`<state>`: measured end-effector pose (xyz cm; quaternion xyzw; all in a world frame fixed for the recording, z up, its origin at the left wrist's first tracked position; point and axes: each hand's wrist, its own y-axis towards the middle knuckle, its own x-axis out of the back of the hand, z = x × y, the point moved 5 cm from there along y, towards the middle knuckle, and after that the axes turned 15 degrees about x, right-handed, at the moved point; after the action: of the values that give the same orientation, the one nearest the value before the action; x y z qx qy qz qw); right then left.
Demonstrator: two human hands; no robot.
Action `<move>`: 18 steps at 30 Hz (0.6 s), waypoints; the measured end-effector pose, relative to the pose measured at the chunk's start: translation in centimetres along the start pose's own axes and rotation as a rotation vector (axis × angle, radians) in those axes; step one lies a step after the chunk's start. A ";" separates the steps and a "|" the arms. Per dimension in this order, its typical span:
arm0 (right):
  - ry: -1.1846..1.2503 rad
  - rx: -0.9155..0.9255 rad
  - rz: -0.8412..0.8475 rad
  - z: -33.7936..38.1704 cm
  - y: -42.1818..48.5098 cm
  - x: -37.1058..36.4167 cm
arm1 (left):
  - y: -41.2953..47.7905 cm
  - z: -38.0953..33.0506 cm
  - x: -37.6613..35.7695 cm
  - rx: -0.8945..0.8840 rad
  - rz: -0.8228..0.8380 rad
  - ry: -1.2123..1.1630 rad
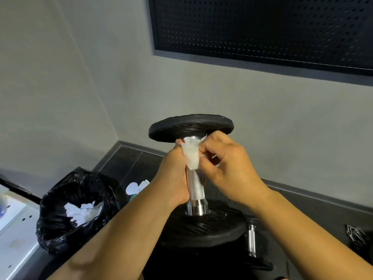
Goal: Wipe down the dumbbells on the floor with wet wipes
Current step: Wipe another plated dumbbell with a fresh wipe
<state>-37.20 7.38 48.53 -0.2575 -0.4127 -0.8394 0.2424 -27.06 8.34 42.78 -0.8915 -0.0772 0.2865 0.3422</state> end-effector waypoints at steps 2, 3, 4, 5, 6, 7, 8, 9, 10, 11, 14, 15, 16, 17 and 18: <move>0.044 -0.051 0.114 -0.4 -0.7 -0.5 | -0.2 -0.2 0.1 0.028 -0.028 -0.042; 0.083 -0.076 0.179 -0.4 -1.4 -0.8 | -0.1 -0.2 0.2 0.035 -0.043 -0.060; 0.124 -0.102 0.243 -0.3 -2.1 -1.1 | -0.1 -0.4 0.3 0.023 -0.052 -0.061; 0.157 -0.131 0.302 -0.1 -2.8 -1.5 | -0.1 -0.6 0.3 -0.005 -0.065 -0.047; 0.177 -0.165 0.350 0.0 -3.3 -1.9 | 0.0 -0.7 0.5 -0.025 -0.088 -0.036; 0.178 -0.198 0.373 0.0 -3.5 -2.1 | -0.1 -0.7 0.5 -0.028 -0.098 -0.024; 0.168 -0.227 0.361 0.0 -3.3 -2.1 | 0.0 -0.6 0.5 -0.018 -0.106 -0.022; 0.155 -0.247 0.308 -0.1 -2.9 -2.0 | -0.1 -0.5 0.5 0.000 -0.109 -0.027; 0.139 -0.261 0.226 -0.3 -2.2 -1.7 | 0.0 -0.2 0.6 0.019 -0.107 -0.041; 0.111 -0.276 0.141 -0.7 -1.6 -1.4 | 0.0 0.0 0.7 0.030 -0.105 -0.050; -0.002 -0.335 -0.065 -2.2 0.3 -0.6 | 0.0 0.2 0.5 0.001 -0.072 -0.010; -0.014 -0.350 -0.121 -2.6 0.6 -0.5 | -0.2 0.0 0.2 -0.015 -0.054 0.002; -0.017 -0.365 -0.153 -2.7 0.7 -0.5 | -0.3 -0.2 0.1 -0.046 -0.032 0.014; -0.017 -0.378 -0.161 -2.6 0.6 -0.6 | -0.4 -0.4 0.0 -0.082 0.006 0.017; -0.012 -0.386 -0.149 -2.4 0.3 -0.6 | -0.5 -0.5 -0.2 -0.114 0.036 0.025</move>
<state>-37.11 5.38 47.04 -0.2731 -0.2634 -0.9169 0.1234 -26.86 8.33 43.46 -0.9143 -0.0732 0.2765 0.2867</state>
